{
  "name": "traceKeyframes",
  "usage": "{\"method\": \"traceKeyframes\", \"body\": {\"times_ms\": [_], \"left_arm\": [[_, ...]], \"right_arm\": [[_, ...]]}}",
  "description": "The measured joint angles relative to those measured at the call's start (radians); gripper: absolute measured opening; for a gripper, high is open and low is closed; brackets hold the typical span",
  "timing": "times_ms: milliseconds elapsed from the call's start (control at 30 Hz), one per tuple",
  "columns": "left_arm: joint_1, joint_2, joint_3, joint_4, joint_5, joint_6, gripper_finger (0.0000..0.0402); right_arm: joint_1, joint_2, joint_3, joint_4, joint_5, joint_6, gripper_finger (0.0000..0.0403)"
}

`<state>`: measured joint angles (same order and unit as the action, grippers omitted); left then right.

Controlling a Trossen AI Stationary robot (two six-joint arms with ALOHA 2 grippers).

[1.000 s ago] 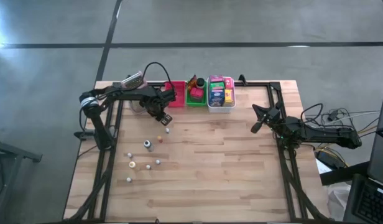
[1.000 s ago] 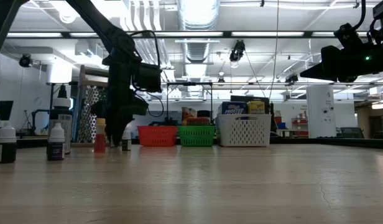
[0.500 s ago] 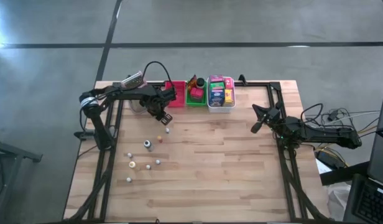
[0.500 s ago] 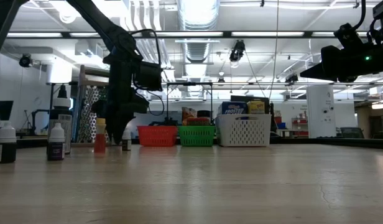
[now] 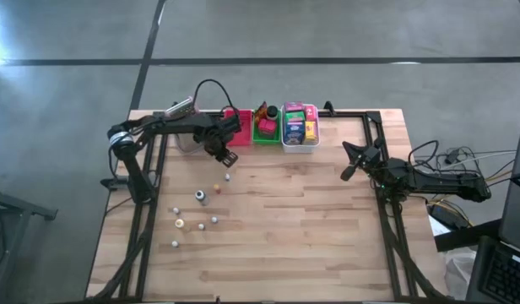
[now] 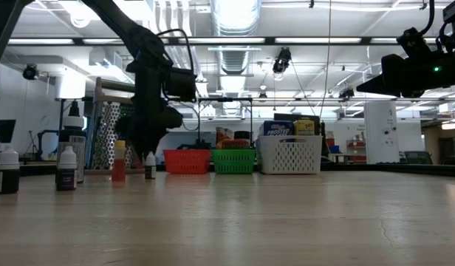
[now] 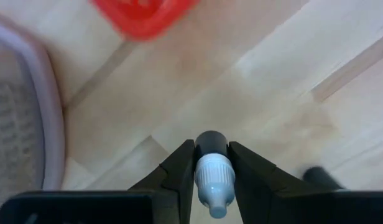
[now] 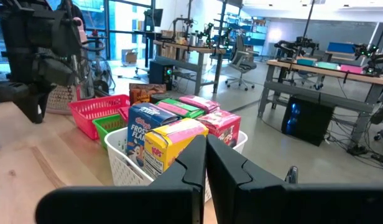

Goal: Pick & Place Kitchen Items
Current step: Put the small black food coloring bottle into the red bin

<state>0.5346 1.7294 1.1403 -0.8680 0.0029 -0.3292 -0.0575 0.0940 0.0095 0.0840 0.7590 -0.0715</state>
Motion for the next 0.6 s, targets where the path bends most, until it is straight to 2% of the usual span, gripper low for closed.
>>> {"method": "traceKeyframes", "body": {"times_ms": [600], "left_arm": [[0.0, 0.0, 0.221, 0.003, 0.003, 0.218, 0.0096]], "right_arm": [[0.0, 0.0, 0.0, 0.0, 0.0, 0.0, 0.0008]]}}
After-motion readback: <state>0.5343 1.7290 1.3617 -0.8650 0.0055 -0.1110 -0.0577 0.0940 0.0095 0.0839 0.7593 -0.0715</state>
